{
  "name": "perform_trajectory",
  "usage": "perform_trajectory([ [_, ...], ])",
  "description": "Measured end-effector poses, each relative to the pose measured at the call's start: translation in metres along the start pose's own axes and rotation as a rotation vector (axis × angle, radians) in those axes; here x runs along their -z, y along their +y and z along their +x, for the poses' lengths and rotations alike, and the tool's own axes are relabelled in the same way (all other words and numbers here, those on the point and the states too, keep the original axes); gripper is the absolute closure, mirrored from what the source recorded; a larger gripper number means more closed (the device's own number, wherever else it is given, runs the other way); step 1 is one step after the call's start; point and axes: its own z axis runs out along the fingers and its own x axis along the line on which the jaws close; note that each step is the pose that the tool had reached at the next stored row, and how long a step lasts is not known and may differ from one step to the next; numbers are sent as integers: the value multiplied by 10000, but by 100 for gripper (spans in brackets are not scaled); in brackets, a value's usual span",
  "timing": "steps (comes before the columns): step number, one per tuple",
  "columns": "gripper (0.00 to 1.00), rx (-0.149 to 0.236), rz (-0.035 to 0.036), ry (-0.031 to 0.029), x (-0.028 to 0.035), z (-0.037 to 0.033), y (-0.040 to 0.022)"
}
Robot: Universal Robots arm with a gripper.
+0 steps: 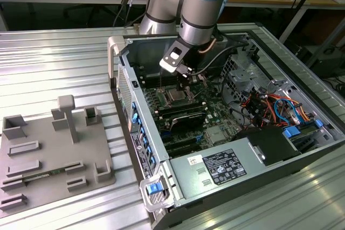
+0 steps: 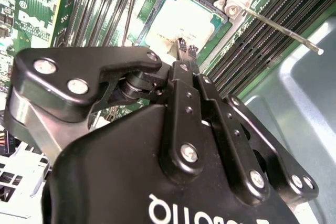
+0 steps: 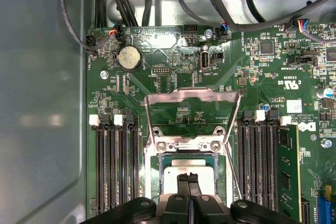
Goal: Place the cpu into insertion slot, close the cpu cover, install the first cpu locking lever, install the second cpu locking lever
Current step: 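Close the cpu cover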
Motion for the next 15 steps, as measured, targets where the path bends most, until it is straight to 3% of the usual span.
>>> perform_trajectory([
  [4, 89, 90, 0, 3, 1, 0, 0],
  [8, 89, 795, -5, 38, 3, 0, 0],
  [15, 89, 851, -4, 43, 105, -1, 5],
])
